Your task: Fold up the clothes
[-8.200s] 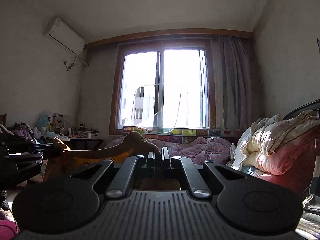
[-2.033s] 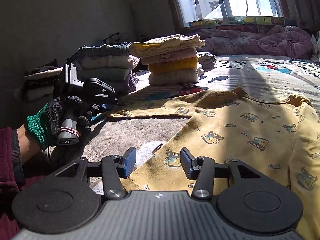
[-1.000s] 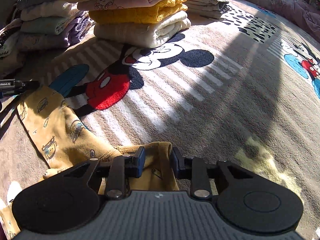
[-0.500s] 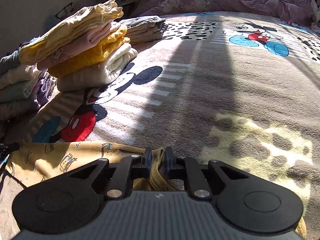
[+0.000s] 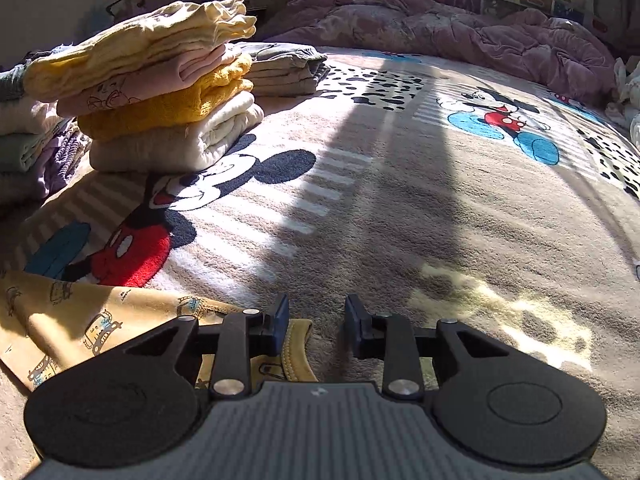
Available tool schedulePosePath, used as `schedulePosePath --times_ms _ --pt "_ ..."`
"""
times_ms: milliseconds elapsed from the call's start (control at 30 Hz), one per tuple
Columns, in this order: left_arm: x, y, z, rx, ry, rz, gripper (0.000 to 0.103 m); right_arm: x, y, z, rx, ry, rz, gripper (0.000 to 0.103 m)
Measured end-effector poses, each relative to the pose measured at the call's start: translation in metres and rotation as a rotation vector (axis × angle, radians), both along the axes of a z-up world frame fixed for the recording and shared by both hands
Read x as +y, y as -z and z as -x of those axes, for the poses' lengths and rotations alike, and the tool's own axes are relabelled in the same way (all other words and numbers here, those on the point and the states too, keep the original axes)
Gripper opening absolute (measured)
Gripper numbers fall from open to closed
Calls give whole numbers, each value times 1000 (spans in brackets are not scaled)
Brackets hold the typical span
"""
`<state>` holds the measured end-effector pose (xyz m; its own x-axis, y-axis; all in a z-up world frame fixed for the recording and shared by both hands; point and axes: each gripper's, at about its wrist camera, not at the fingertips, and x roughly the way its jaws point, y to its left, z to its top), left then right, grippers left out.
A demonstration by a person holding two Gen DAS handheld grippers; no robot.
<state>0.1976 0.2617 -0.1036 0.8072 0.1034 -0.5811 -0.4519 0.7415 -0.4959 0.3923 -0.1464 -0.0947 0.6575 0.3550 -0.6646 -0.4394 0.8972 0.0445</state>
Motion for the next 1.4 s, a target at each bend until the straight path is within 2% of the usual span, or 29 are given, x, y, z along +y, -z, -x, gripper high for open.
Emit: schedulePosePath --times_ms 133,233,333,433,467,600,667,767,833,900,933,967,1000,1067,1167,1233,1267,1333,1400 --pt "2 -1 2 -6 -22 -5 18 8 -26 39 -124 -45 38 37" --pt "0 -9 9 -36 -44 -49 18 23 -32 81 -133 -111 30 35" --pt "-6 -17 12 -71 11 -64 18 42 -24 119 -116 -133 23 35" --pt "-11 -15 12 -26 38 -60 19 60 -17 157 -99 -156 15 35" --pt "-12 -12 12 -8 41 -43 22 66 -15 170 -94 -163 13 35" --pt "-7 1 28 27 50 137 23 90 -6 220 -71 -193 3 35" --pt "-8 3 36 30 56 175 23 113 -4 217 -120 -249 100 35" --pt "-13 2 38 42 54 159 23 147 -1 210 -196 -333 249 36" --pt "-15 2 39 51 43 129 4 170 0 206 -247 -388 349 38" --pt "-15 -2 42 41 39 110 4 187 6 198 -273 -431 413 38" --pt "-16 -4 44 35 37 101 4 188 9 190 -247 -442 391 35" --pt "-15 -6 45 33 36 96 4 185 5 186 -205 -461 361 28" --pt "-15 -6 44 36 39 97 4 183 0 182 -162 -480 332 15" --pt "-13 -1 40 66 44 104 4 177 -9 174 -76 -517 272 4" --pt "-15 0 39 100 28 82 10 175 -7 180 -59 -537 269 4" --pt "-22 -12 42 91 -10 -17 12 171 -6 182 -35 -517 230 5" --pt "-26 -17 43 69 -7 -49 12 168 -9 184 -27 -496 200 5" --pt "-34 -26 41 -40 61 -38 12 159 -13 193 -27 -462 138 6" --pt "-51 -30 30 -130 161 -37 12 148 -16 210 -54 -428 96 12"
